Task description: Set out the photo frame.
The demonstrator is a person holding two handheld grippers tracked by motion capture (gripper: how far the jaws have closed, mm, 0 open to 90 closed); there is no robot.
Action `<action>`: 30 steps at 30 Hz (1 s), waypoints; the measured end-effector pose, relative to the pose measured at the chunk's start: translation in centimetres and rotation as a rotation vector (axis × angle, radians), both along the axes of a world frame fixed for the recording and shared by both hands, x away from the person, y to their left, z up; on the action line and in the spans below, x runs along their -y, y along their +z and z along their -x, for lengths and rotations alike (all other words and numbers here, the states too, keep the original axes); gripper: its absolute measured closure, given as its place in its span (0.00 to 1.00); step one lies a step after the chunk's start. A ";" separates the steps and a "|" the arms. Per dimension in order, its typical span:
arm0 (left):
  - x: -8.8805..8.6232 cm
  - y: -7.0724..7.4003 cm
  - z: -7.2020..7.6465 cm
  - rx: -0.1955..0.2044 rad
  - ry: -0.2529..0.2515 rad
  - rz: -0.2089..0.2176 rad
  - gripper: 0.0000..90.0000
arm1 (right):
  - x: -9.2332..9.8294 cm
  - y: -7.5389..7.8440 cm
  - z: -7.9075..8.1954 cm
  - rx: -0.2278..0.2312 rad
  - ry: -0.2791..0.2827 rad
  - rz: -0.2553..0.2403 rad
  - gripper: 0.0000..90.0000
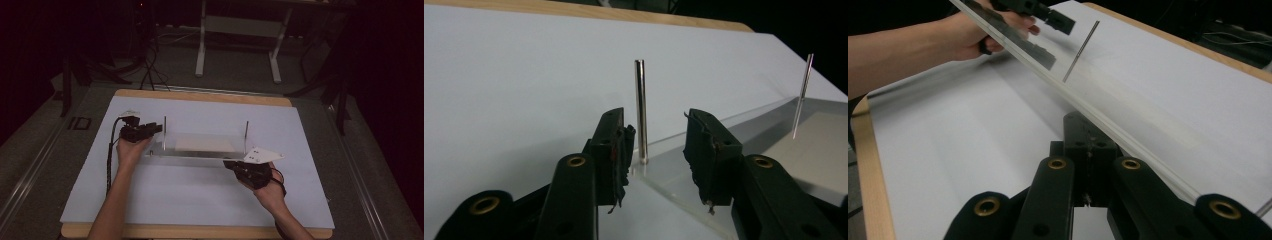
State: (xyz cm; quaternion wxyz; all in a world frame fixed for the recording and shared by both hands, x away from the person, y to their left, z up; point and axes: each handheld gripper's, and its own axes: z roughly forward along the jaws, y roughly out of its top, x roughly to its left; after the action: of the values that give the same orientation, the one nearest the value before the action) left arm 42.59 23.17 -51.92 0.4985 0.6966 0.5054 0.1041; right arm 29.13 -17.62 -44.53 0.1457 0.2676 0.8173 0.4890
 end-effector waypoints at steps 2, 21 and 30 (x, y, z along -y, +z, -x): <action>-0.1 0.3 0.4 0.015 -0.003 -0.010 0.66 | 0.1 0.1 -0.2 -0.001 -0.004 -0.004 1.00; -1.0 2.9 4.0 0.146 -0.012 -0.042 0.64 | 0.1 0.9 -1.0 0.007 -0.019 -0.028 1.00; -1.1 3.3 5.2 0.181 -0.047 -0.052 0.65 | 0.0 1.7 -1.8 0.021 -0.033 -0.042 1.00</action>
State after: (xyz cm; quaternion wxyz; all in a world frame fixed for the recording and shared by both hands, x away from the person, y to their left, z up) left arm 37.42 24.31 -48.59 0.5262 0.7087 0.4390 0.1679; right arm 30.93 -17.62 -42.88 0.1569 0.2789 0.8008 0.5063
